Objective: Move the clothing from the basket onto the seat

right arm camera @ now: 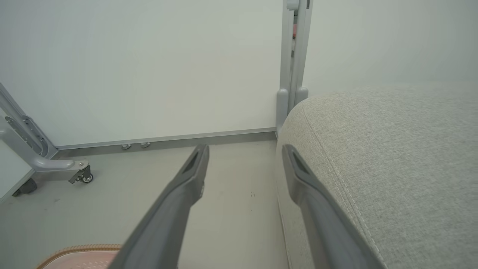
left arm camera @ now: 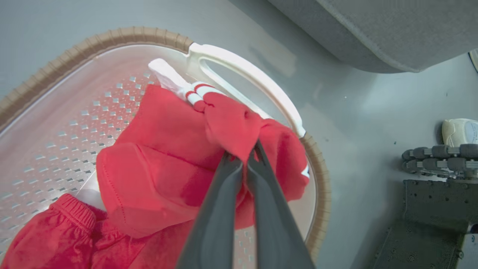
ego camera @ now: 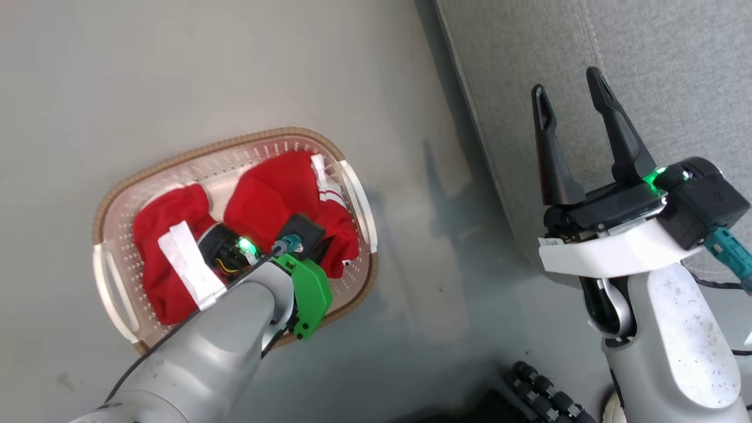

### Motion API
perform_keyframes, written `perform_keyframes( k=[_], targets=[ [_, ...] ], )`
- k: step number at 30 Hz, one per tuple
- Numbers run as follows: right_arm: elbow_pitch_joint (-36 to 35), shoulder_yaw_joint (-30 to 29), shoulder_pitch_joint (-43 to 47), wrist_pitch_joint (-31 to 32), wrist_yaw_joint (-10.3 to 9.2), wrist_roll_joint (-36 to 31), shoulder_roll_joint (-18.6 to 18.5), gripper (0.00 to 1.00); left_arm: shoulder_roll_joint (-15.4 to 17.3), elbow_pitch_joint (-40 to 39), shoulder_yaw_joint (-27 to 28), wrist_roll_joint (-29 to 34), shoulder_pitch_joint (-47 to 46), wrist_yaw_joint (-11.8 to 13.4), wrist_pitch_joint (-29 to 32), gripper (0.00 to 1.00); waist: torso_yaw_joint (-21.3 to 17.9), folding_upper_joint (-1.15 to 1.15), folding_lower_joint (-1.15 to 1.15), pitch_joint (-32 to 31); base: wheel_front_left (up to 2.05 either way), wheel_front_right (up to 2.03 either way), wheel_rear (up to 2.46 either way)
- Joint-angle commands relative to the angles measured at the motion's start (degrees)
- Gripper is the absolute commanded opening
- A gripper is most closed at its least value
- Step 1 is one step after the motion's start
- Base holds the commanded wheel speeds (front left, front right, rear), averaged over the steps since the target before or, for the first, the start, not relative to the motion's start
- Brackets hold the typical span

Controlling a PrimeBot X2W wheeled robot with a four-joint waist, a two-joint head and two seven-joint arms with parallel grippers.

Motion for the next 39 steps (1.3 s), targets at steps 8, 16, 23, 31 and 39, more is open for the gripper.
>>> perform_keyframes(
  k=[8,16,23,31,39],
  targets=[
    [2.8,-1.9,4.0,-0.1,-0.01,-2.2,-0.2,1.0,-0.5,-4.7,2.5,-2.7,2.9,0.0,-1.5,0.0,6.3,0.52,0.0,-12.6,0.0,0.0,0.0],
    [4.4,-3.1,7.7,-0.1,-0.01,-3.5,-0.2,1.0,1.9,-15.1,14.6,2.8,7.9,0.7,-1.4,0.0,10.2,0.52,0.0,-19.8,0.0,0.0,0.0],
    [5.1,-3.2,10.0,-0.1,-0.01,-3.7,-0.2,1.0,3.1,-23.9,24.8,9.0,12.8,1.0,-1.4,0.0,12.0,0.52,0.0,-24.3,0.0,0.0,0.0],
    [5.9,-3.1,12.1,-0.1,-0.01,-3.5,-0.2,1.0,2.4,-33.2,34.0,14.6,17.0,0.6,-1.4,0.0,12.6,0.52,0.0,-28.6,0.0,0.0,0.0],
    [6.5,-2.9,14.8,-0.1,-0.01,-3.3,-0.2,1.0,1.4,-40.7,40.0,18.6,20.0,0.2,-1.3,0.0,12.6,0.52,0.0,-33.2,0.0,0.0,0.0]
  ],
)
